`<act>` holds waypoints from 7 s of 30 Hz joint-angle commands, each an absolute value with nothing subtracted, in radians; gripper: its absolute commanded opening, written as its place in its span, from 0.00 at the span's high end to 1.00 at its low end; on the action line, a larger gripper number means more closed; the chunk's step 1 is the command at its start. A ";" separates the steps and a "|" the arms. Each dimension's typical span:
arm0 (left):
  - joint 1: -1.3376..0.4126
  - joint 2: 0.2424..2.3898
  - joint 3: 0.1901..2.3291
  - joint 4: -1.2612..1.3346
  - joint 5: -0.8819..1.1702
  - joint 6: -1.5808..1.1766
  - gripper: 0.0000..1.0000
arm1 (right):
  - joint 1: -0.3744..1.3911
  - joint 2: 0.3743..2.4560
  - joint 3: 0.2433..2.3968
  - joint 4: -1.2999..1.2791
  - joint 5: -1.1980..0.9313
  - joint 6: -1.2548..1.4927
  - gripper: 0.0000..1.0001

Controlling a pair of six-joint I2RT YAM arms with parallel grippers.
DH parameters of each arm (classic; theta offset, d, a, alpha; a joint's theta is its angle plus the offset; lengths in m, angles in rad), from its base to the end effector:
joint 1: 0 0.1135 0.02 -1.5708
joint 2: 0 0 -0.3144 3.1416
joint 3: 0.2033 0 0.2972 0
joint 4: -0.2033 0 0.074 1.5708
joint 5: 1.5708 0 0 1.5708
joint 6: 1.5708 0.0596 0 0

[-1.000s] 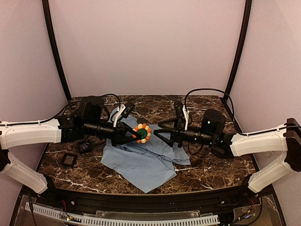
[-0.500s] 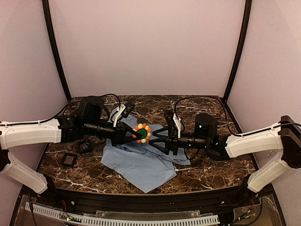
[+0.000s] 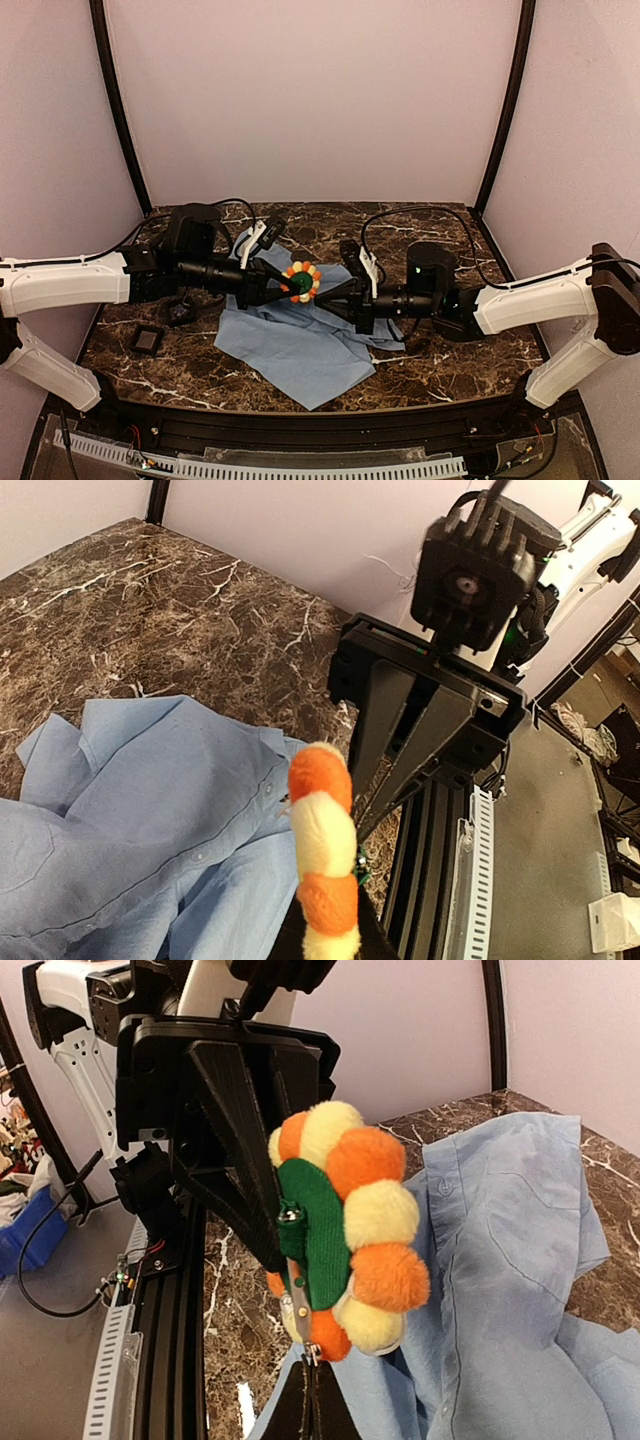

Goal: Remove the brooch from the garment
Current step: Pass from the left arm to the right, then pass from the right arm to the left

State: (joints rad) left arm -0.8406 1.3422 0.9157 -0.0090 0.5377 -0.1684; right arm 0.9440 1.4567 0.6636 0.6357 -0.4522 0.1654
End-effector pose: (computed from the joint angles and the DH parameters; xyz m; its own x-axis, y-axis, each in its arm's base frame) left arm 0.2121 -0.2827 0.3011 -0.4366 0.2718 -0.8576 0.8891 0.2764 -0.3650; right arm 0.1884 0.3046 0.2406 -0.2523 -0.0959 -0.9629 -0.9531 0.1966 0.2302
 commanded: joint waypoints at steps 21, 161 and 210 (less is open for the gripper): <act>-0.839 1.397 0.933 -0.004 0.585 -0.195 0.99 | 0.969 1.480 0.698 0.716 -0.343 0.204 1.00; -0.767 1.373 0.811 0.274 0.721 -0.246 0.89 | 0.853 1.577 0.769 0.847 -0.730 0.352 1.00; -0.795 1.322 0.768 0.306 0.617 -0.179 0.58 | 0.865 1.568 0.776 0.802 -0.736 0.362 1.00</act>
State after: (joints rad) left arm -0.7902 1.3479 0.7822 0.2996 0.6128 -0.1894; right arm 0.8558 1.5932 0.7742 0.8043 -0.7372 0.3687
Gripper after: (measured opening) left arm 0.406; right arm 0.051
